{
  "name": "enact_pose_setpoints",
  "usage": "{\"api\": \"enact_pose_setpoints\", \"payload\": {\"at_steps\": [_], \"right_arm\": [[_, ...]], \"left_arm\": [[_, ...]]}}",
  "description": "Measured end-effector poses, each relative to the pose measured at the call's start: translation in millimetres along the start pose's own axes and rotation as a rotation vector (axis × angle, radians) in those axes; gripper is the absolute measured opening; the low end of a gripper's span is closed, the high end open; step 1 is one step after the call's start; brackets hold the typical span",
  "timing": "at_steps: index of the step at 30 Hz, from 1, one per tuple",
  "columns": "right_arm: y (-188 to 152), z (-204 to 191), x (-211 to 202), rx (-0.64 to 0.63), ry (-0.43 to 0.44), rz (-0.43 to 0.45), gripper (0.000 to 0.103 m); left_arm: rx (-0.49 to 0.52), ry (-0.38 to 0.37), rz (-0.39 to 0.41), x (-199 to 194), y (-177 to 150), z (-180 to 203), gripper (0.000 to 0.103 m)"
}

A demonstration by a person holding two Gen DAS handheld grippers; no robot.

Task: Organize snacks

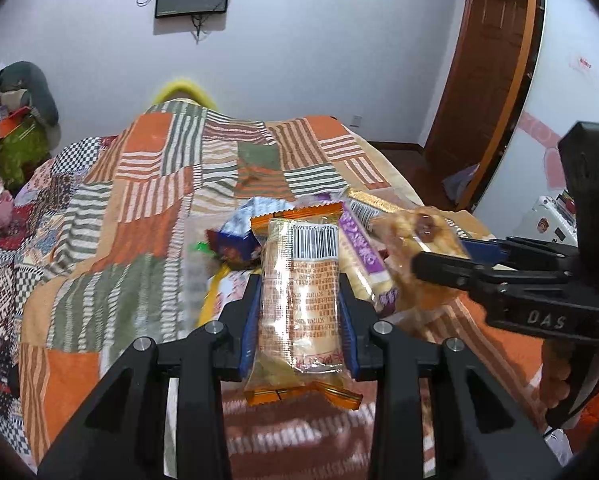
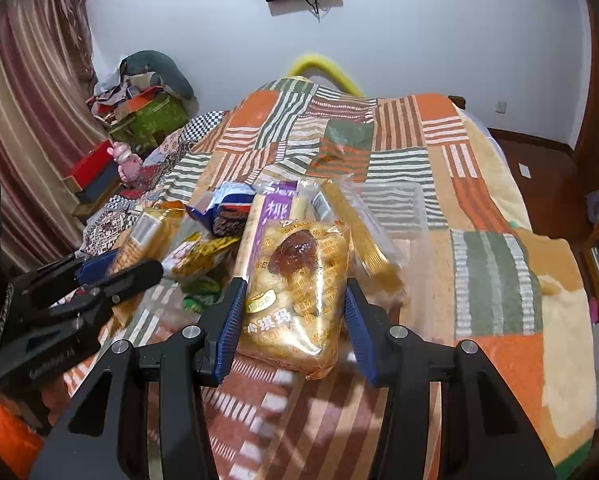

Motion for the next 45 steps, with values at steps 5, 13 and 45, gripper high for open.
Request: {"api": "enact_pose_setpoints", "payload": {"at_steps": [5,13,45], "right_arm": [[4.6,1.3,13.9,-0.038,-0.008,-0.008,0.045],[5.7,3.6,17.6,-0.049,0.002,-0.015,0.045],[25.5,-19.8,-213.8,-0.022,-0.024,0.437,0.051]], "left_arm": [[-0.003,0.005,-0.009,23.0,8.5,0.7,0.034],[-0.007,0.024,-0.027,41.0,8.5,2.9,0.037],[0.114,0.105,0.444,-223.2,42.0,101.3,0.062]]}}
Point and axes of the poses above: each gripper's, at about its wrist camera, not at the fingertips, and x roughly the way its jaws point, z to its right, y to its top, the point moved 9 cm from there along x, roughly the way its jaws point, and after that the axes turned 9 degrees about -y, right-handed, at the moved point
